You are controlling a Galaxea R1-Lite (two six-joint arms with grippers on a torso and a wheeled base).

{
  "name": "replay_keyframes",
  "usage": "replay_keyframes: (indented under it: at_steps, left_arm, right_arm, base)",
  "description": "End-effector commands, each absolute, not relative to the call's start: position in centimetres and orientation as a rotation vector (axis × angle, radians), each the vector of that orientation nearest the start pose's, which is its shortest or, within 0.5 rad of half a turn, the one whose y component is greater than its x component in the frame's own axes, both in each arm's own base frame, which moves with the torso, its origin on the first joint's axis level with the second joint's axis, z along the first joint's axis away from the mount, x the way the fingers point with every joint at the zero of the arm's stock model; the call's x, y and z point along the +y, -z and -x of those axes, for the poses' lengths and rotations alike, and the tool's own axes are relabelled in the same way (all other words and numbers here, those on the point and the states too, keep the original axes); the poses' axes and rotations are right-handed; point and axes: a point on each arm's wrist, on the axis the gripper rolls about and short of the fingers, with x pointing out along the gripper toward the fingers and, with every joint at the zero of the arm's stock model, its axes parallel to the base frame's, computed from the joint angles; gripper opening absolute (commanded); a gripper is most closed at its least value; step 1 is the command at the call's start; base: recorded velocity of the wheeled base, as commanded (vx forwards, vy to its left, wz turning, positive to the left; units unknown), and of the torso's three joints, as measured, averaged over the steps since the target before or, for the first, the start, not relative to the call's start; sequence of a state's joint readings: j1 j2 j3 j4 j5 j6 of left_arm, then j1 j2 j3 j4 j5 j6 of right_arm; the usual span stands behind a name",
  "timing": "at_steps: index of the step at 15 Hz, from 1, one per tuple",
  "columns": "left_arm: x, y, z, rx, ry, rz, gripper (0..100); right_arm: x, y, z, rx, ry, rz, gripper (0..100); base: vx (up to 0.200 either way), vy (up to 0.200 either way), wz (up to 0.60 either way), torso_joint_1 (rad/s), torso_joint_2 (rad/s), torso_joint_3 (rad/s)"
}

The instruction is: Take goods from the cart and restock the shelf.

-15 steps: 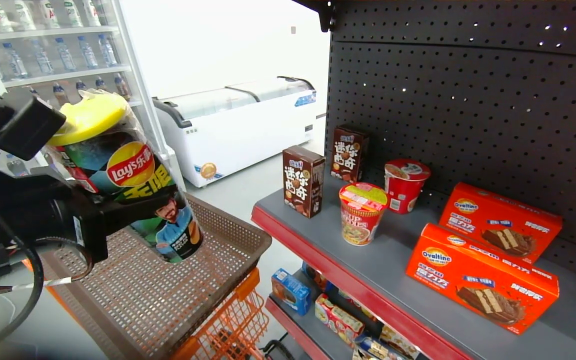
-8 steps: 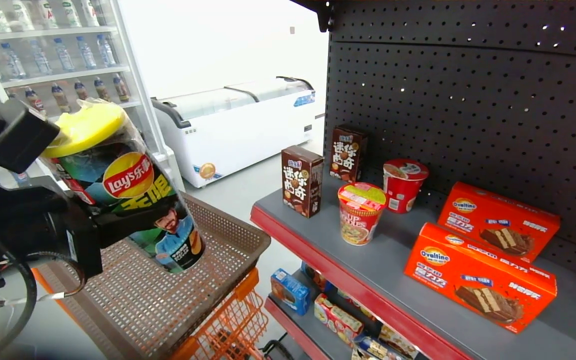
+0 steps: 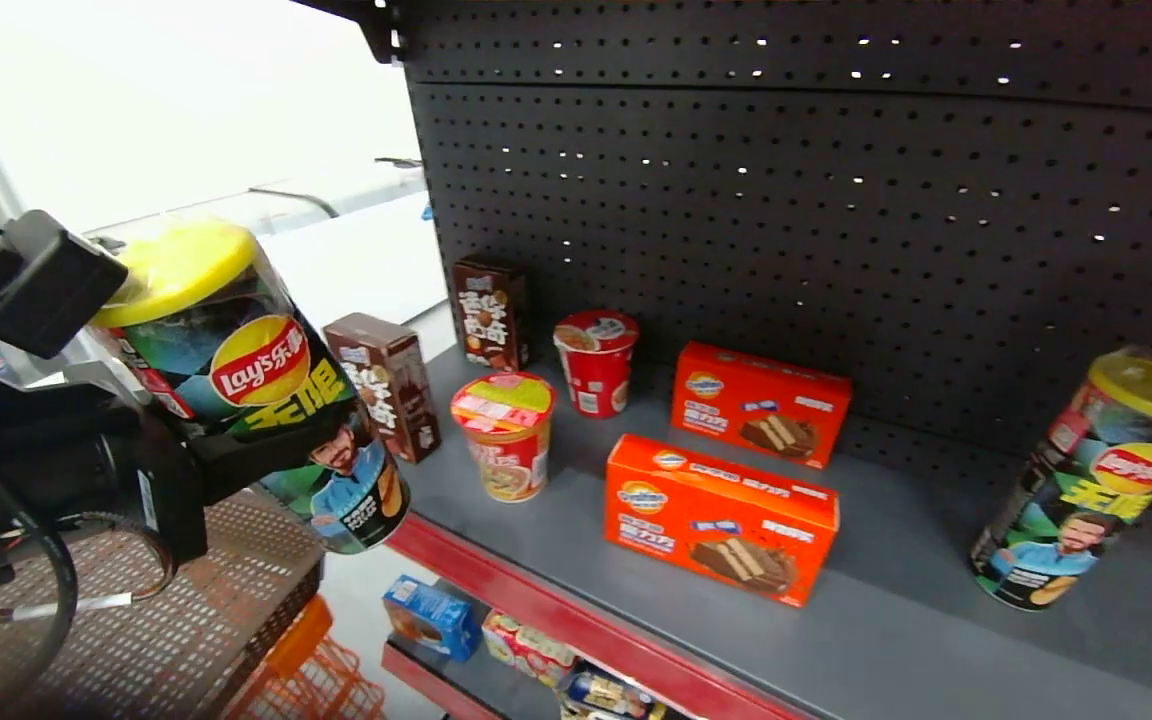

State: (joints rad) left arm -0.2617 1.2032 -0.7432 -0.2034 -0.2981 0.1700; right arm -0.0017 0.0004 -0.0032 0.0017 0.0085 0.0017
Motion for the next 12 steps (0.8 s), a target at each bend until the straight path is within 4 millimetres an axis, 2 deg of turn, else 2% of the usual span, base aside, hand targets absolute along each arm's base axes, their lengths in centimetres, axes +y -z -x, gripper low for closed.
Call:
replay_keyframes:
  at_steps: [1, 5, 8, 12]
  left_arm:
    - [-5.3, -24.4, -17.3, 0.213, 0.578, -0.160, 0]
    - [-5.3, -24.9, -17.3, 0.194, 0.572, -0.159, 0]
    - [-5.0, -26.7, -16.5, 0.118, 0.560, -0.162, 0]
    - [-4.8, -27.2, -15.5, 0.085, 0.560, -0.162, 0]
  right_arm:
    - [0.0, -7.6, 2.3, -0.002, -0.008, -0.002, 100]
    - [0.0, -7.6, 2.3, -0.002, -0.008, -0.002, 100]
    - [0.0, -7.6, 2.3, -0.002, -0.008, -0.002, 100]
    - [0.0, -7.6, 2.3, -0.002, -0.008, -0.002, 100]
  base:
    - [0.000, 0.000, -0.60, 0.002, 0.00, 0.007]
    - [0.000, 0.000, -0.60, 0.005, 0.00, 0.005]
    - [0.000, 0.000, 0.00, 0.000, 0.00, 0.000]
    - [0.000, 0.000, 0.00, 0.000, 0.00, 0.000]
